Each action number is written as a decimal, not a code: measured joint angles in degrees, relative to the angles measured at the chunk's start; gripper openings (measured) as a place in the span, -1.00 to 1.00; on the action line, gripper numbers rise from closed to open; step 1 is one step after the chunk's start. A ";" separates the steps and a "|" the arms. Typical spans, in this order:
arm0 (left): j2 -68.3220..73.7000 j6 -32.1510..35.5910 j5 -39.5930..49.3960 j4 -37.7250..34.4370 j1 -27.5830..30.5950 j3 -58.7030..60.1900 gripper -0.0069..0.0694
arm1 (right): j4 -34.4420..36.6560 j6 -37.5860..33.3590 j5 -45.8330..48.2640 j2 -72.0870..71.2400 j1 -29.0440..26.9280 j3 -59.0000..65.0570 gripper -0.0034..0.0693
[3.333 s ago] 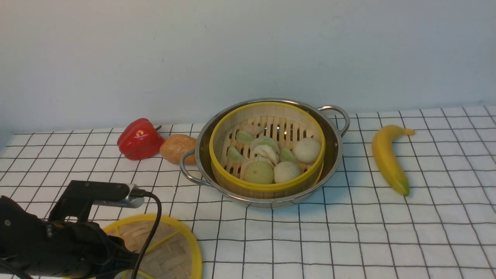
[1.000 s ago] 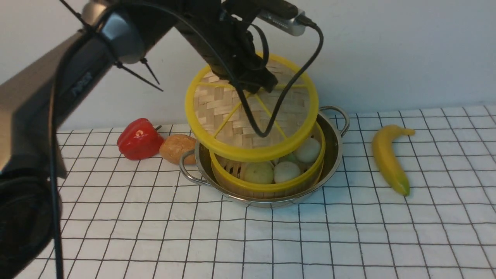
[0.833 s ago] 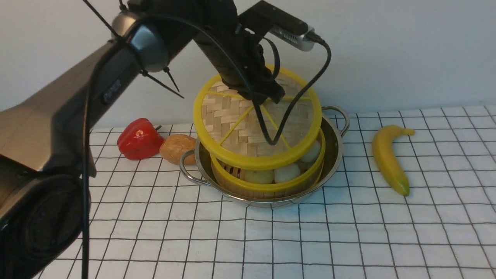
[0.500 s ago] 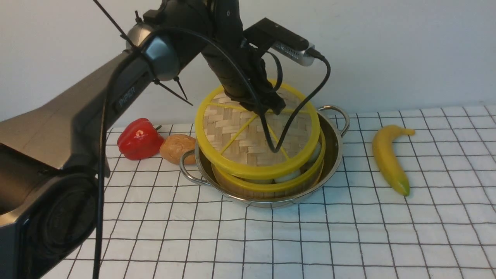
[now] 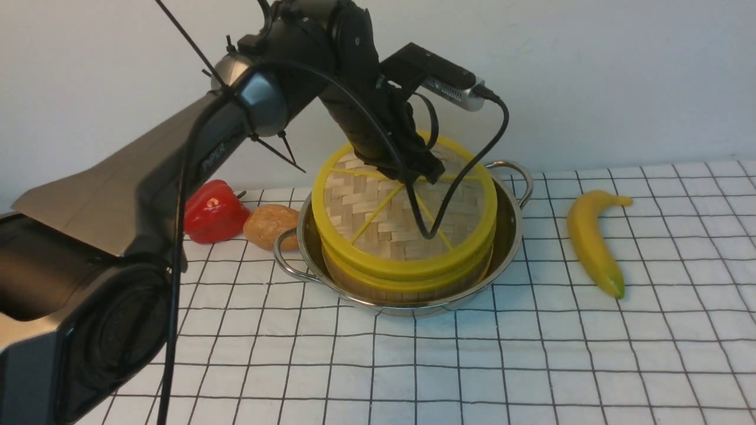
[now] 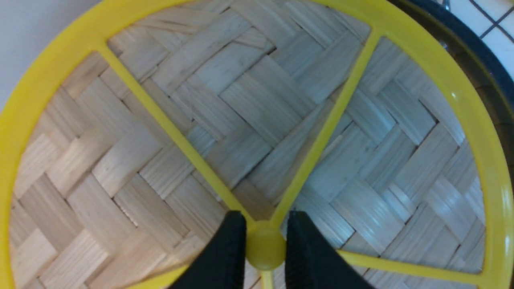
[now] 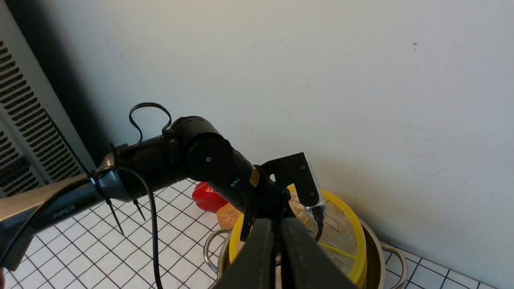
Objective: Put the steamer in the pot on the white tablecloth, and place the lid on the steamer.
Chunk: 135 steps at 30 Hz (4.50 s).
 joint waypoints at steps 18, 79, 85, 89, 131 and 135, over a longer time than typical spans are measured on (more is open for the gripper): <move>1.51 0.00 -0.16 0.59 -0.07 -0.07 -0.51 | 0.00 0.61 0.00 0.00 0.00 0.00 -0.77; -11.84 1.57 5.62 9.02 -0.01 -0.23 -0.54 | 0.00 0.67 0.00 0.00 0.00 0.00 -0.66; -18.75 2.84 6.47 9.08 -0.01 -0.23 -0.88 | -0.06 0.82 0.00 0.00 0.00 0.00 -0.64; -24.20 3.01 6.48 8.24 -0.01 1.34 -0.88 | -0.12 0.81 0.00 -0.07 0.00 0.00 -0.63; -102.54 -10.13 -53.64 -6.33 -0.01 102.55 -0.84 | -7.47 -9.51 -26.57 -29.36 0.00 59.46 -0.55; -102.71 -10.13 -54.56 -6.45 -0.01 102.55 -0.84 | -7.23 -9.51 -26.94 -29.25 0.00 59.46 -0.52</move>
